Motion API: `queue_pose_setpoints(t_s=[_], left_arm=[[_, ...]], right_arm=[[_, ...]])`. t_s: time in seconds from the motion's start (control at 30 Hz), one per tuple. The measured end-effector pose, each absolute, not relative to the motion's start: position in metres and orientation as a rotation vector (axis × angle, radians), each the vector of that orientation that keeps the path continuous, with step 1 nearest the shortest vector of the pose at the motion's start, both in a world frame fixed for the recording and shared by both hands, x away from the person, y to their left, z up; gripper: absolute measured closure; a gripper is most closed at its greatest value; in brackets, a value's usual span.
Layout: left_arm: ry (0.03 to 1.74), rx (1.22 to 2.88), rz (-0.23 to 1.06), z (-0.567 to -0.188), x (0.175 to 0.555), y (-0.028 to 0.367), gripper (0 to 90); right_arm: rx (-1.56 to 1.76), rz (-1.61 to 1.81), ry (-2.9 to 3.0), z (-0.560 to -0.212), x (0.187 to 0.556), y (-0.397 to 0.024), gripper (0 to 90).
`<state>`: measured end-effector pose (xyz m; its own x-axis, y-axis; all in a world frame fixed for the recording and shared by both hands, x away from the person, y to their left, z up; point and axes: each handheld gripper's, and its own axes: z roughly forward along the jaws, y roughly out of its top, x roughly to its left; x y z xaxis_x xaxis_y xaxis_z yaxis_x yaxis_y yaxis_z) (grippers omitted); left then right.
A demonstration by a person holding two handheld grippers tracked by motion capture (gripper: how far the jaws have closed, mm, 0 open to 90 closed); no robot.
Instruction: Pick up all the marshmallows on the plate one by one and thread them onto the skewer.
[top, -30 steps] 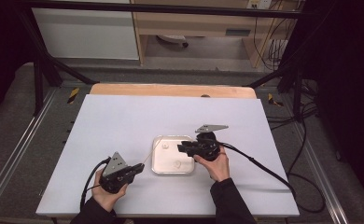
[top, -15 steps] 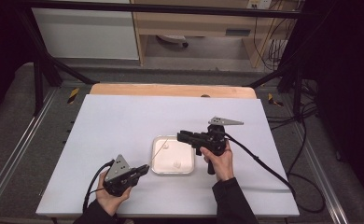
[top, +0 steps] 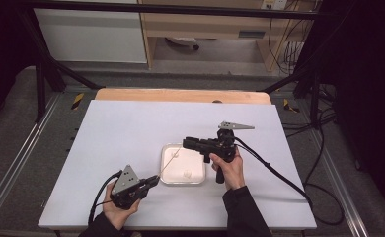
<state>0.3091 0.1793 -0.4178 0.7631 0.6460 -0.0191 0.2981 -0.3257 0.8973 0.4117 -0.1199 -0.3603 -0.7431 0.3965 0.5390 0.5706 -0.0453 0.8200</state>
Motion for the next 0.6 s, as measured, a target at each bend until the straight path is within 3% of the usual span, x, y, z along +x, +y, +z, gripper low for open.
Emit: queue_pose_setpoints(t_s=[0.6], left_arm=[[0.687, 1.949, 0.424, -0.4192, 0.3071, 0.1757, 88.4]], right_arm=[[-0.996, -1.831, -2.073, -0.3659, 0.4115, -0.1165, 75.9]])
